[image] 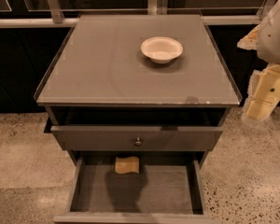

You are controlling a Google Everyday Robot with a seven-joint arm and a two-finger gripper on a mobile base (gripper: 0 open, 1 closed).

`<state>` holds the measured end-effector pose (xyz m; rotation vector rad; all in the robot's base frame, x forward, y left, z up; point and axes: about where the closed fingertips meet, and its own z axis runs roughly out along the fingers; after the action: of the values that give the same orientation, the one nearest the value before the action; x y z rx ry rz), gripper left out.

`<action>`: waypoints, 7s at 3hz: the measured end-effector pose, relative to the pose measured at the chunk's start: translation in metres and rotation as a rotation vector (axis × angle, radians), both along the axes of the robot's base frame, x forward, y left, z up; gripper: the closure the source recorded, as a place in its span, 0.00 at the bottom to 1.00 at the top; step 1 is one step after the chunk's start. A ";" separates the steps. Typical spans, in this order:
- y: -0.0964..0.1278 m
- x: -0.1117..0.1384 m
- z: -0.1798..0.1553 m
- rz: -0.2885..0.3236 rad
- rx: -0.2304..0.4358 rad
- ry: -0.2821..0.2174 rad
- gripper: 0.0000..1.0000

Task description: Pick sponge from middle drawer and place on counter

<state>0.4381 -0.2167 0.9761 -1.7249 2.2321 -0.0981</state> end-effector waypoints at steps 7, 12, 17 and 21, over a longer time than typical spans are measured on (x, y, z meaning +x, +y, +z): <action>0.043 -0.072 -0.202 -0.343 0.611 0.119 0.00; 0.063 -0.083 -0.310 -0.315 0.987 -0.041 0.00; 0.056 -0.033 -0.428 -0.173 0.950 -0.391 0.00; 0.095 0.021 -0.502 -0.237 1.072 -0.375 0.00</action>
Offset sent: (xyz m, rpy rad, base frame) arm -0.0070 -0.0024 -0.0120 0.0336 -0.0072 -0.0274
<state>0.4591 -0.1216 0.4744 -0.7749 1.6639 0.5675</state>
